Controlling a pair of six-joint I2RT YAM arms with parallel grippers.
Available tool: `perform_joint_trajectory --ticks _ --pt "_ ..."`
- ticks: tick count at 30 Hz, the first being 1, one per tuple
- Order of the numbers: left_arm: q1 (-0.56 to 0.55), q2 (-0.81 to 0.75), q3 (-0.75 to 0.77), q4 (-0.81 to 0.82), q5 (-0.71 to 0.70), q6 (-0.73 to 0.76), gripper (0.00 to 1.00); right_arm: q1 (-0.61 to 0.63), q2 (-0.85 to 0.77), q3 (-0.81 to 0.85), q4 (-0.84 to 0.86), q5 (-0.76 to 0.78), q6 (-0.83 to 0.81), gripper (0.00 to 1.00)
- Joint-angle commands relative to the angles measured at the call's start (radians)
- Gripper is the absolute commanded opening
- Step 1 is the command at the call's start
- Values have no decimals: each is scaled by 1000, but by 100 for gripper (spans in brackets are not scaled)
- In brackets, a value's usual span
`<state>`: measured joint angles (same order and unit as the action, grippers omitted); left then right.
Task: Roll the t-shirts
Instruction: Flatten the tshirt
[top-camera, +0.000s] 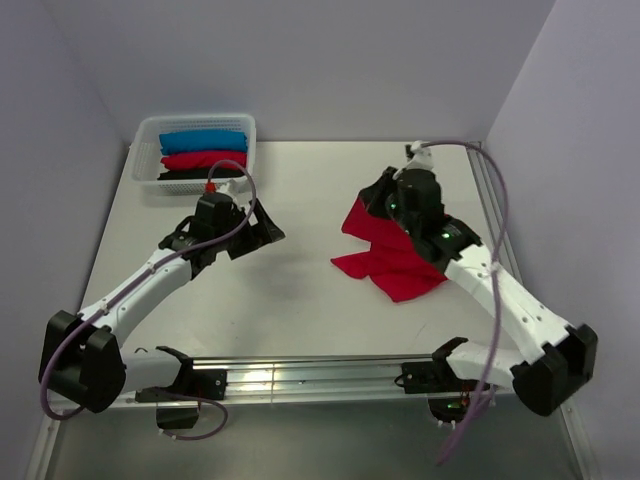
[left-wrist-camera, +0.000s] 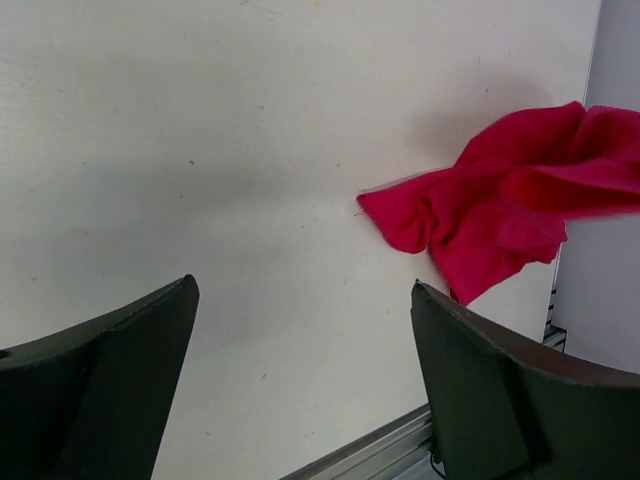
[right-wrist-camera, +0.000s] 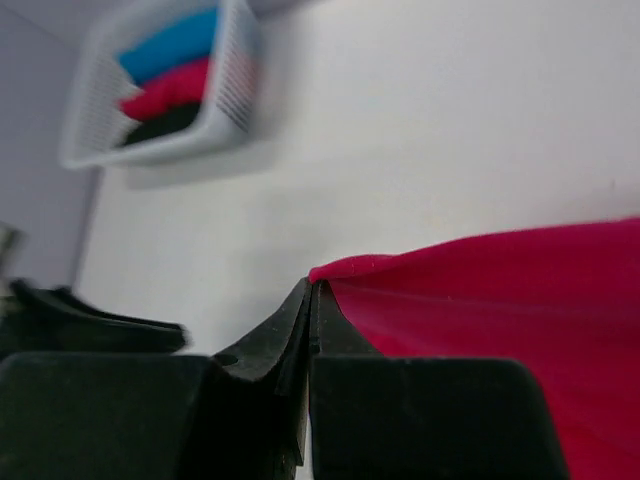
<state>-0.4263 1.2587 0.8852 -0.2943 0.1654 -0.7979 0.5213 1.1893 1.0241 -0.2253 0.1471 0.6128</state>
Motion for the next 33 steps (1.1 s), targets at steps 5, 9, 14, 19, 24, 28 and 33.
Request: perform_joint_trajectory --ticks 5,9,14,19,24,28,33 --pt "-133 -22 -74 162 -47 -7 94 -3 -212 235 -159 -34 -15 0" --pt "-270 -16 -181 397 -124 -35 93 -14 -229 294 -204 -27 -21 0" --pt "-364 65 -235 553 -194 -11 93 -24 -257 297 -200 -44 -13 0" --pt "-437 145 -210 590 -233 14 92 -26 -246 298 -200 -66 -8 0" --pt "-528 163 -227 654 -335 35 91 -27 -243 284 -187 -75 1 0" --pt "-594 183 -250 699 -424 58 92 -30 -238 292 -193 -78 4 0" --pt "-629 294 -143 616 -484 55 88 -29 -241 303 -197 -80 5 0"
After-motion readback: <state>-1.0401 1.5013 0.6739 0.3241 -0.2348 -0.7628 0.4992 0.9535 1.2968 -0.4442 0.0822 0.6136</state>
